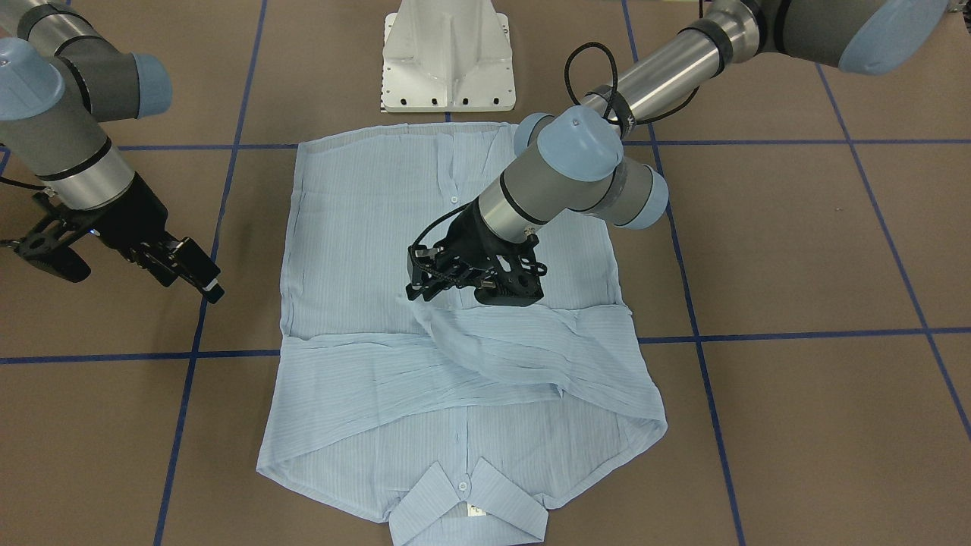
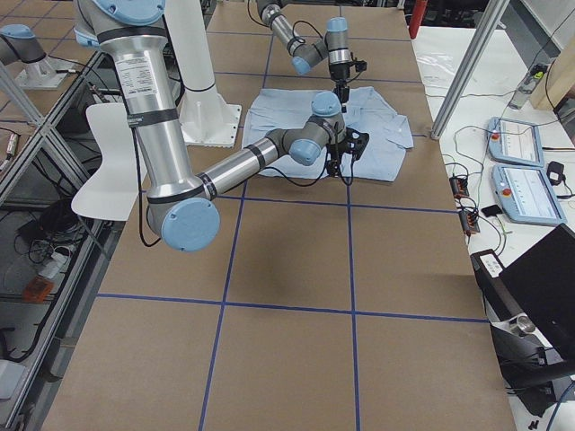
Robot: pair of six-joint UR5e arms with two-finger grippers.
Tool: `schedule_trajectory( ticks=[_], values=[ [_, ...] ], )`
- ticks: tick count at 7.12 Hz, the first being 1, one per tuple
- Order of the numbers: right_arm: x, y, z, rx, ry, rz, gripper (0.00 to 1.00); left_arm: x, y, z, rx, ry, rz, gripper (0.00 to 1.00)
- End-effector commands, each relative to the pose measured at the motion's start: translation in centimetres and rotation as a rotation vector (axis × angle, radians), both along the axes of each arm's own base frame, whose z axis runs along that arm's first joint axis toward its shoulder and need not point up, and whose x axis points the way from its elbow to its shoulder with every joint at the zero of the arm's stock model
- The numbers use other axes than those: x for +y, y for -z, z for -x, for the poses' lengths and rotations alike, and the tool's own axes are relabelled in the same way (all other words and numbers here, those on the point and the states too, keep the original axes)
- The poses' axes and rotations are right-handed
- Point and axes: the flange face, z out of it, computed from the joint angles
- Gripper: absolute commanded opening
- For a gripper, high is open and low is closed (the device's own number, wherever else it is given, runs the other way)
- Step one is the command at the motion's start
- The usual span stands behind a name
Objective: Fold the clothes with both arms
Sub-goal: 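Fold the other sleeve with the left gripper across the chest while the right gripper withdraws, then release the sleeve and move both grippers to the shirt hem corners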
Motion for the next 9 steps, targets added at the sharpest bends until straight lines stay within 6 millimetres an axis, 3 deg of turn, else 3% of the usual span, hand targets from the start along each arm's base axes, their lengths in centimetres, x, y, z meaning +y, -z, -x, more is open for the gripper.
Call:
schedule_trajectory(
  ticks=[1, 2, 3, 4, 5, 6, 7, 8, 9],
  values=[
    [0.5, 0.2, 0.3, -0.007, 0.005, 0.002, 1.00, 0.8, -2.6, 1.4, 0.048, 0.007, -0.043, 0.79],
    [1.7, 1.2, 1.8, -0.020, 0.035, -0.005, 1.00, 2.3, -4.5, 4.4, 0.063, 0.025, -0.050, 0.79],
    [2.8, 1.5, 3.6, -0.056, -0.015, 0.097, 1.00, 4.3, -7.9, 7.6, 0.049, 0.060, -0.043, 0.79],
    [6.0, 3.5, 5.6, -0.102, -0.039, 0.159, 1.00, 5.6, -10.7, 9.3, 0.027, 0.066, -0.039, 0.78],
    [11.2, 4.3, 8.4, -0.118, -0.022, 0.186, 1.00, 5.9, -13.3, 10.1, -0.005, 0.063, -0.035, 0.76],
    [18.4, 4.6, 13.9, -0.048, 0.009, 0.140, 0.99, 6.8, -12.8, 11.8, 0.012, 0.074, -0.056, 0.76],
    [24.3, 5.9, 16.6, 0.092, -0.013, 0.105, 0.98, 7.9, -14.3, 12.1, -0.013, 0.036, -0.098, 0.76],
    [27.9, 6.5, 17.1, 0.097, -0.016, 0.147, 0.98, 8.4, -16.0, 13.0, -0.038, 0.022, -0.121, 0.76],
    [31.1, 5.0, 18.7, 0.120, -0.056, 0.156, 0.98, 9.2, -17.5, 14.0, -0.051, 0.021, -0.112, 0.76]
  ],
)
